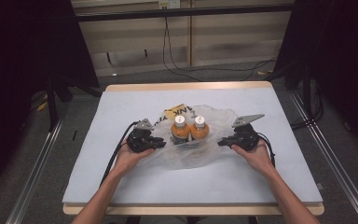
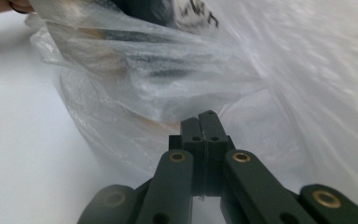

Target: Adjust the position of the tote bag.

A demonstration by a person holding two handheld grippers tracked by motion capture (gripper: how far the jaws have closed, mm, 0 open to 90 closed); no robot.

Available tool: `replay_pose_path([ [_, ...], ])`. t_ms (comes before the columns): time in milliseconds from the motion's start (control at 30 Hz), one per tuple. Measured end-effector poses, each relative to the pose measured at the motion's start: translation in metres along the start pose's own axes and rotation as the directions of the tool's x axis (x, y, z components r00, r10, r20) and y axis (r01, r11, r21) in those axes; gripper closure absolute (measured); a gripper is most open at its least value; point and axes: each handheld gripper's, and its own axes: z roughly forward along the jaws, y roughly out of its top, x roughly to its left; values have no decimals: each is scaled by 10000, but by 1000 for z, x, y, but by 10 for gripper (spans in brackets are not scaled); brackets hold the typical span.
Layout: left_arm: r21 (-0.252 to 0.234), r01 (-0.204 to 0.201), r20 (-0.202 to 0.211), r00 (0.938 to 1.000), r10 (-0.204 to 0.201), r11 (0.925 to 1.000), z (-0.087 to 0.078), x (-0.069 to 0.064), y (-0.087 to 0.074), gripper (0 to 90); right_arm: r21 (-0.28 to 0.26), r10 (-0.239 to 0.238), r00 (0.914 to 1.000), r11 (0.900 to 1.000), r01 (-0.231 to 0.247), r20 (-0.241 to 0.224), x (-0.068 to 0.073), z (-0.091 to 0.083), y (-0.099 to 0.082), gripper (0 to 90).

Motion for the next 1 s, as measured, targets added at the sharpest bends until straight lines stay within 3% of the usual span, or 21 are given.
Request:
replay_pose_path([
  [167, 579, -65, -240, 9997, 79, 9983, 5, 7, -11, 735, 490, 162, 9992, 9986, -179, 364, -10, 3, -14, 900],
  [267, 426, 34, -236, 9997, -24, 9991, 6, 9, -15, 740, 659, 210, 9986, 9975, -242, 487, -11, 4, -19, 900],
  [333, 633, -100, -576, 9982, 136, 9979, 1, 12, -18, 742, 1033, 130, 9955, 9944, -228, 940, -13, 4, -26, 900],
  [400, 642, -99, -698, 9975, 143, 9979, -1, 15, -19, 750, 1080, 190, 9945, 9937, -302, 1034, -16, 2, -29, 900],
  [433, 545, 245, -826, 9964, -199, 9982, -6, 20, -24, 750, 969, 538, 9906, 9931, -662, 1257, -21, -3, -33, 900],
  [500, 420, 376, -615, 9975, -349, 9984, -9, 22, -26, 739, 891, 709, 9865, 9924, -847, 1477, -24, -6, -34, 900],
  [600, 319, 222, -523, 9984, -205, 9992, -9, 20, -25, 727, 675, 633, 9890, 9951, -728, 1335, -24, -9, -33, 900],
  [633, 176, 196, -465, 9987, -188, 9997, -9, 18, -24, 721, 535, 614, 9909, 9962, -682, 1201, -22, -12, -31, 894],
  [700, -15, 122, -407, 9991, -122, 9999, -11, 13, -16, 700, -95, 480, 9927, 9988, -472, 1107, -10, -22, -22, 781],
  [833, -363, -12, -193, 9998, 5, 9993, -17, 5, -8, 669, -613, 428, 9952, 9974, -375, 877, 2, -38, -18, 701],
  [933, -629, -113, -165, 9998, 103, 9980, -24, 1, -2, 667, -950, 380, 9975, 9950, -322, 599, 11, -46, -14, 701],
  [1000, -912, -103, -100, 9999, 94, 9958, -30, -1, 0, 687, -1192, 127, 9989, 9928, -74, 441, 21, -55, -9, 795],
])
